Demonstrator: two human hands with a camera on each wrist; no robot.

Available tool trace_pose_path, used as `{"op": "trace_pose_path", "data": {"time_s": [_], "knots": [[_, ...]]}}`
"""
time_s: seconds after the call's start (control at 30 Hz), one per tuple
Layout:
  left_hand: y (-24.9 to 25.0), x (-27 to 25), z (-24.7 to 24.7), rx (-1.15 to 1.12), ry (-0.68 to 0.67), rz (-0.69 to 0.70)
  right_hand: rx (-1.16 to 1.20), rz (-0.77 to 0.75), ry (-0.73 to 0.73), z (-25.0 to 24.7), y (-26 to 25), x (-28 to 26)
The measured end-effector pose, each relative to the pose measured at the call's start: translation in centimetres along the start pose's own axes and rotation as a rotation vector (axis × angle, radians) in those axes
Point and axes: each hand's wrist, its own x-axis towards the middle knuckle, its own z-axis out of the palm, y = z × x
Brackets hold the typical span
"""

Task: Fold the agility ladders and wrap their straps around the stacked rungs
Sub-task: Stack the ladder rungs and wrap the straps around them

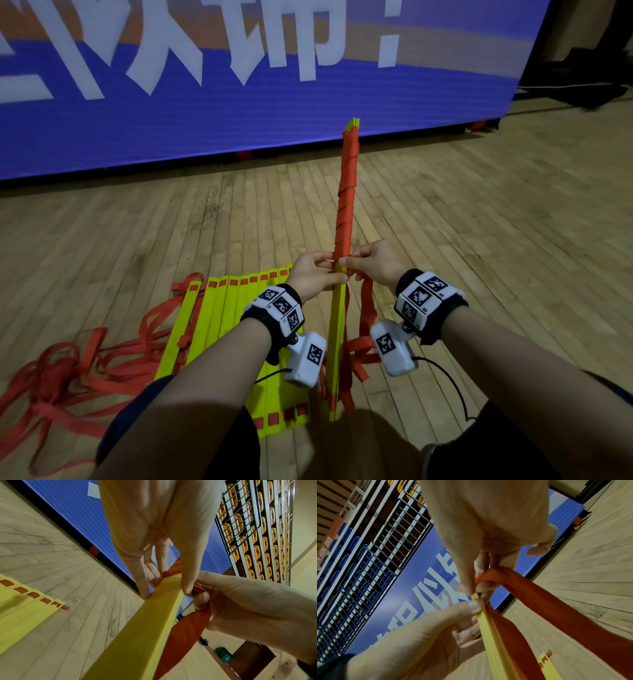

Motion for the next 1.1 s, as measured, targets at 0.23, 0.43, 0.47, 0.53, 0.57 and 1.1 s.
{"op": "trace_pose_path", "data": {"time_s": [0.23, 0.43, 0.47, 0.53, 0.57, 1.1], "knots": [[0.4, -0.3, -0.3, 0.009, 0.001, 0.043, -0.014, -0.062, 0.016, -0.2, 0.1, -0.1], [0.4, -0.5, -0.7, -0.016, -0.026, 0.013, 0.034, -0.056, 0.012, -0.8, 0.0, -0.3], [0.4, -0.5, -0.7, -0.01, -0.015, 0.002, 0.039, -0.047, 0.014, -0.9, 0.0, -0.3], [0.4, -0.4, -0.5, 0.017, 0.005, -0.006, 0.039, -0.035, 0.037, -0.8, 0.3, -0.1], [0.4, -0.4, -0.4, 0.027, 0.019, 0.0, 0.027, -0.035, 0.055, -0.8, 0.3, 0.0], [0.0, -0.2, 0.1, 0.082, 0.181, 0.095, 0.052, -0.048, 0.072, -0.2, 0.3, 0.5]]}}
